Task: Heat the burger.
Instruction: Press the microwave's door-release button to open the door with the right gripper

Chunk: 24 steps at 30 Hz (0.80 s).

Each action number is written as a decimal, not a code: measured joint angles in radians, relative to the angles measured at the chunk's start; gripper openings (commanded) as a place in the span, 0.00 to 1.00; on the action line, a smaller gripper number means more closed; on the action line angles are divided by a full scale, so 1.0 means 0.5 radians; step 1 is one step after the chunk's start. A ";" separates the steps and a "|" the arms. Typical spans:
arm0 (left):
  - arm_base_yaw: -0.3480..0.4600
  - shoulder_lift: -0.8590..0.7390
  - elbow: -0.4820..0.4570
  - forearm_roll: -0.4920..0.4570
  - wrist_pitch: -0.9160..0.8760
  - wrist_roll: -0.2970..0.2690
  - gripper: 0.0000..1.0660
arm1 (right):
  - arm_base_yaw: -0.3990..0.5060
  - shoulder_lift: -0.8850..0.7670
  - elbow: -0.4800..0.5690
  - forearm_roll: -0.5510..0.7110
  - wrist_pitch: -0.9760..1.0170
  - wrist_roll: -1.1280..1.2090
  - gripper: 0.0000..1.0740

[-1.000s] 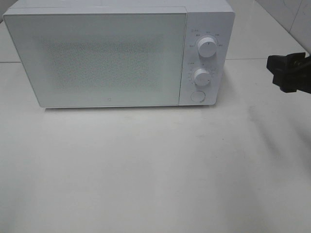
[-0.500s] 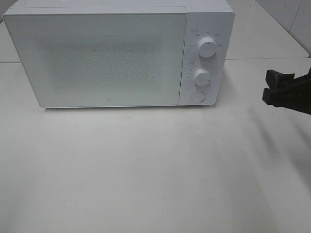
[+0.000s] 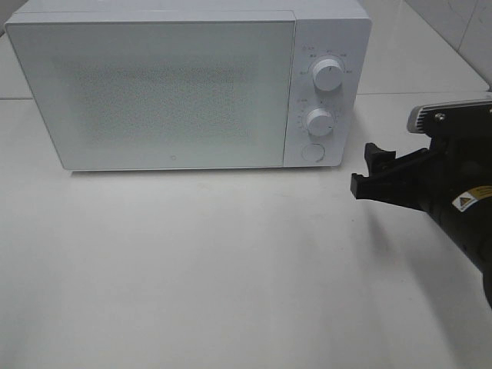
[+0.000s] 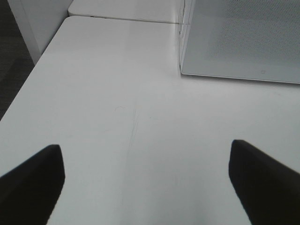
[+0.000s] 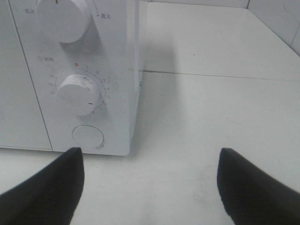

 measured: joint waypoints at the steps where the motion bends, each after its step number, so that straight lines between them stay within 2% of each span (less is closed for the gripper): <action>1: 0.000 0.000 0.000 0.000 0.000 0.000 0.82 | 0.000 0.000 0.000 0.000 0.000 0.000 0.70; 5: 0.000 0.000 0.000 0.000 0.000 0.000 0.82 | 0.156 0.100 -0.118 0.142 -0.018 -0.068 0.70; 11: 0.000 0.000 0.000 0.000 0.000 0.000 0.82 | 0.284 0.188 -0.252 0.262 -0.018 -0.118 0.70; 24: 0.000 0.000 0.000 0.000 0.000 0.000 0.82 | 0.330 0.314 -0.438 0.364 -0.006 -0.140 0.70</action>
